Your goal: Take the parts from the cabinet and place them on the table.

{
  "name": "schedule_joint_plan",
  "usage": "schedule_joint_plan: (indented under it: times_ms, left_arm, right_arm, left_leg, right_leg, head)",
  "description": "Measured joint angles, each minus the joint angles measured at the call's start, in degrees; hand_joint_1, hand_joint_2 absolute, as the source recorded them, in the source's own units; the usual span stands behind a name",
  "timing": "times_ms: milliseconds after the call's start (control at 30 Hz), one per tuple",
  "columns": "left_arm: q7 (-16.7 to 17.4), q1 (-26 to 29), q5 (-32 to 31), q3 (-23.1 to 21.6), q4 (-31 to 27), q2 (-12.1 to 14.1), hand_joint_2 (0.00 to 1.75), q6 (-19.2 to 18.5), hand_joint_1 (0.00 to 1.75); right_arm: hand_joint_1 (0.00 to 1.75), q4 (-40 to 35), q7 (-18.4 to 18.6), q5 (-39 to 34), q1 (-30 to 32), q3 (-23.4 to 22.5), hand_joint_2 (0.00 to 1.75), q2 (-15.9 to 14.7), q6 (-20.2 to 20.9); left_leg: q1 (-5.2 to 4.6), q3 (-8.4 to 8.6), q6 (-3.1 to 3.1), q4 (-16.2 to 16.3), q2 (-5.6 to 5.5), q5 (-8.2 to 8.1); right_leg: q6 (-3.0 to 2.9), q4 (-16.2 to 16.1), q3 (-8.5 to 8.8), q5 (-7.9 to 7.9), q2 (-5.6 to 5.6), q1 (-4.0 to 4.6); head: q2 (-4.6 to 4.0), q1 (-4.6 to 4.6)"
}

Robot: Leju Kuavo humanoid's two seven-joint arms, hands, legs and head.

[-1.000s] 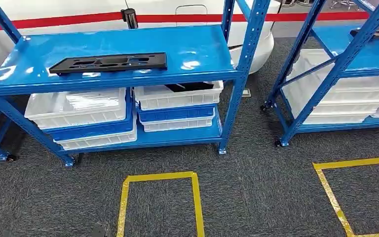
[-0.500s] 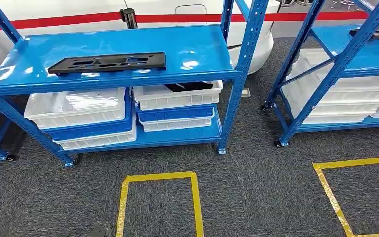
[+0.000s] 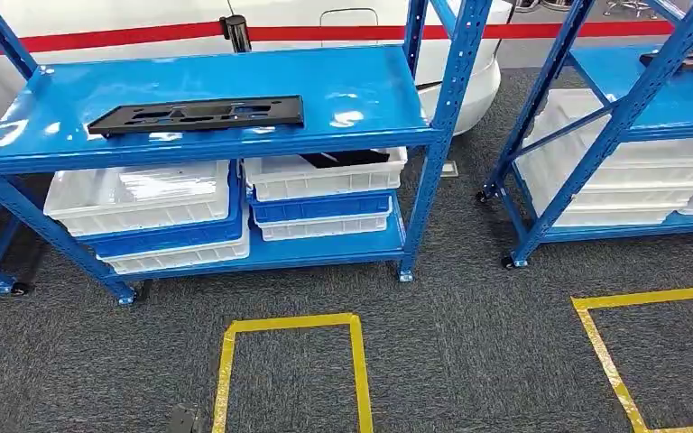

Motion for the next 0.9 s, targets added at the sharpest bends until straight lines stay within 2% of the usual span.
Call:
schedule_joint_plan:
  times_ms: [233,467,667,833,900]
  left_arm:
    - [0.0,0.0,0.0,0.0,0.0,0.0,0.00,0.0,0.00]
    - [0.0,-0.1,-0.1,0.0,0.0,0.0,0.00,-0.4,0.00]
    - [-0.1,-0.2,-0.1,0.0,0.0,0.0,0.00,-0.6,0.00]
    - [-0.1,-0.3,-0.1,0.0,0.0,0.0,0.00,-0.6,0.00]
    - [-0.1,-0.4,-0.1,0.0,0.0,0.0,0.00,-0.6,0.00]
  right_arm:
    - [0.00,0.0,-0.3,0.0,0.0,0.0,0.00,0.0,0.2]
    - [0.00,0.0,-0.9,0.2,0.0,0.0,0.00,0.0,3.7]
    - [0.00,0.0,-1.2,0.4,0.0,0.0,0.00,0.3,4.1]
    - [0.00,0.0,-1.2,0.5,0.0,0.0,0.00,0.5,4.3]
    - [0.00,0.0,-1.2,0.5,0.0,0.0,0.00,0.5,4.5]
  left_leg:
    - [0.01,0.00,0.00,0.0,0.00,0.00]
    - [0.01,0.00,0.00,0.0,0.00,0.00]
    - [-0.10,-0.23,0.07,0.2,-0.05,-0.05]
    - [-0.12,-0.53,0.77,0.8,-0.05,-0.29]
    - [-0.22,-0.53,1.29,0.4,-0.05,-0.04]
  right_leg:
    - [0.00,0.0,0.01,0.00,0.00,0.01]
    - [0.00,0.0,0.00,0.00,0.00,0.01]
    - [0.10,0.0,0.03,0.07,0.00,-0.37]
    - [0.40,-0.1,0.02,0.22,0.00,-0.45]
    - [0.81,-0.4,0.07,0.45,0.00,-0.40]
  head:
    - [0.00,0.00]
    - [0.00,0.00]
    - [0.00,-0.02]
    - [0.00,0.00]
    - [0.00,-0.02]
